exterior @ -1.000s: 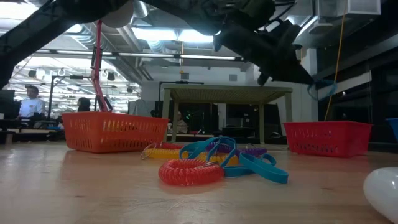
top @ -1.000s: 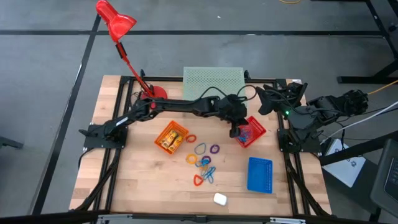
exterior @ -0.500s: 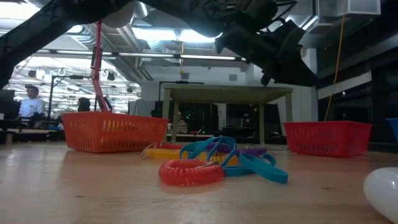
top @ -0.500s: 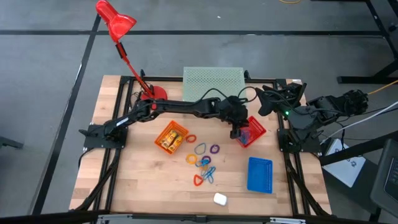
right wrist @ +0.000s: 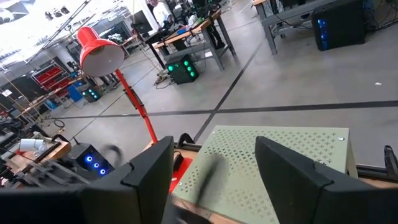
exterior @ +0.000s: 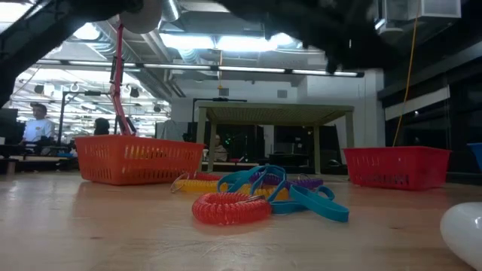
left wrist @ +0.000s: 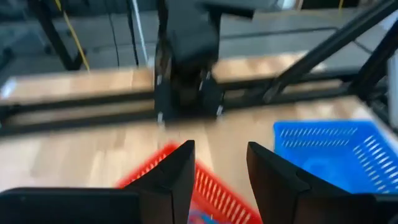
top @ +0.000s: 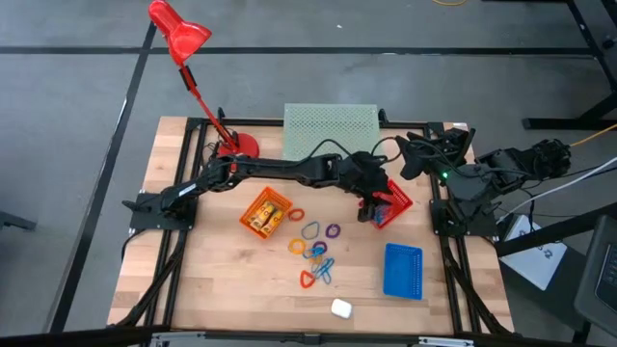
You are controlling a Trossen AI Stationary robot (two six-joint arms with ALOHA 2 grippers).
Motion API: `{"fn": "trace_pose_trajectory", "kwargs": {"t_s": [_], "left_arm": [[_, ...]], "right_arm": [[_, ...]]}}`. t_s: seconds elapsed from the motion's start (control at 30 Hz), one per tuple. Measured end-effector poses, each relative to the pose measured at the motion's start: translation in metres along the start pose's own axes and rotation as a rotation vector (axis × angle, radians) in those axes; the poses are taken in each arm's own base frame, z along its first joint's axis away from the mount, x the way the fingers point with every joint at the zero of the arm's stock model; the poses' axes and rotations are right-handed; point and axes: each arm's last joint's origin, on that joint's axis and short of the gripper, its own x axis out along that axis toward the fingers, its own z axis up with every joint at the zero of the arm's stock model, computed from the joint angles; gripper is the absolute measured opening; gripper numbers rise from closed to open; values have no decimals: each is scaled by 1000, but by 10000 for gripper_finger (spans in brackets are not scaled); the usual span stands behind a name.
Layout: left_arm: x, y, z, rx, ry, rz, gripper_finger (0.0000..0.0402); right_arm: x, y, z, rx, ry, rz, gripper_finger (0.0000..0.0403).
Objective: Pick & Place Office Desk Supplies
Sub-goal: Put the blue rubber band into the red bin
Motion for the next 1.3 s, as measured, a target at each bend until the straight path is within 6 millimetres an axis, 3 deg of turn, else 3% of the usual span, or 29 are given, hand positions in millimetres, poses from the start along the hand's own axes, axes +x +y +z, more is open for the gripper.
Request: {"fn": "trace_pose_trajectory", "kwargs": {"t_s": [0.23,0.37,0.53,0.77,0.93,1.07,1.17,1.3], "left_arm": [[-41,-13,38,-33,-12,7,143],[-73,-21,45,-94,132,-6,143],[-108,-46,50,-30,306,-38,143],[-163,-87,82,28,268,-13,143],[-199,-104,101,8,170,20,143],[-210,-111,87,-54,112,28,143],[-216,-112,58,-187,-13,35,143],[-246,-116,4,-296,-178,189,143]], "right_arm": [[-1,0,0,-6,6,7,229],[-4,1,-1,-15,14,23,229],[-6,2,-2,-18,18,33,229],[-5,3,-3,-23,18,32,229],[-5,2,-4,-31,20,30,229],[-5,3,-5,-34,20,29,229],[-4,5,-7,-42,22,27,229],[-2,8,-12,-36,32,26,229]]}}
